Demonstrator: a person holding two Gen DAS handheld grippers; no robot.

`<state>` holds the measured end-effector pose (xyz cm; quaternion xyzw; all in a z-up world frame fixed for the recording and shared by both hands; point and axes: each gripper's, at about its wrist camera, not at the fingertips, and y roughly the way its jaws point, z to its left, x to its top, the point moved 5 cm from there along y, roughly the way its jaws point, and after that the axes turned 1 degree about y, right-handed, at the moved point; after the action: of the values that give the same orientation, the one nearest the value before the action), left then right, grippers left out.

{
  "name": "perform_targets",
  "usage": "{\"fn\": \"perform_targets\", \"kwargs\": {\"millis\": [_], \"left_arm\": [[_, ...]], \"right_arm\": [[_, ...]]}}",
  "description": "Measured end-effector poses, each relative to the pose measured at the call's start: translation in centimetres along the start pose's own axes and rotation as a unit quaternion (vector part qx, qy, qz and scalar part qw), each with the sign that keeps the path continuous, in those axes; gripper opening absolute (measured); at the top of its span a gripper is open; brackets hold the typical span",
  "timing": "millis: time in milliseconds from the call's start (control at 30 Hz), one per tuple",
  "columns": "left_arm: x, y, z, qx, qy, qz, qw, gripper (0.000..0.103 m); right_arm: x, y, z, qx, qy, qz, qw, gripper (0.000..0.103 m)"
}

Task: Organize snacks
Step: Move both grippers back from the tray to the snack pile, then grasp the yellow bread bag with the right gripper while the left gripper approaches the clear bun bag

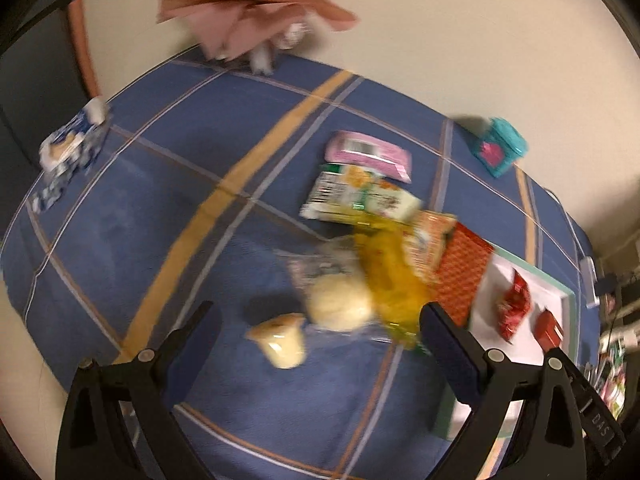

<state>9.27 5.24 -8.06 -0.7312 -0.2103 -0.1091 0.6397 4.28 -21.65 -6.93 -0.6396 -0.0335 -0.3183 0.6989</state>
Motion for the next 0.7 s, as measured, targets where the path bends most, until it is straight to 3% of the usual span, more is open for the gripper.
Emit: {"fn": "perform_targets", "kwargs": {"millis": [300, 700], "left_arm": [[0.8, 0.6, 6.8, 0.029, -0.076, 0.013, 0.9966, 0.099], [0.0, 4.0, 8.3, 0.018, -0.115, 0.068, 0.9909, 0.099]], "right_arm": [[-1.1, 2.1, 6.2, 0.03, -0.042, 0.026, 0.998, 0.103], [-1.7, 4.4, 12.3, 0.064, -0.097, 0.031, 0.993, 0.103]]}}
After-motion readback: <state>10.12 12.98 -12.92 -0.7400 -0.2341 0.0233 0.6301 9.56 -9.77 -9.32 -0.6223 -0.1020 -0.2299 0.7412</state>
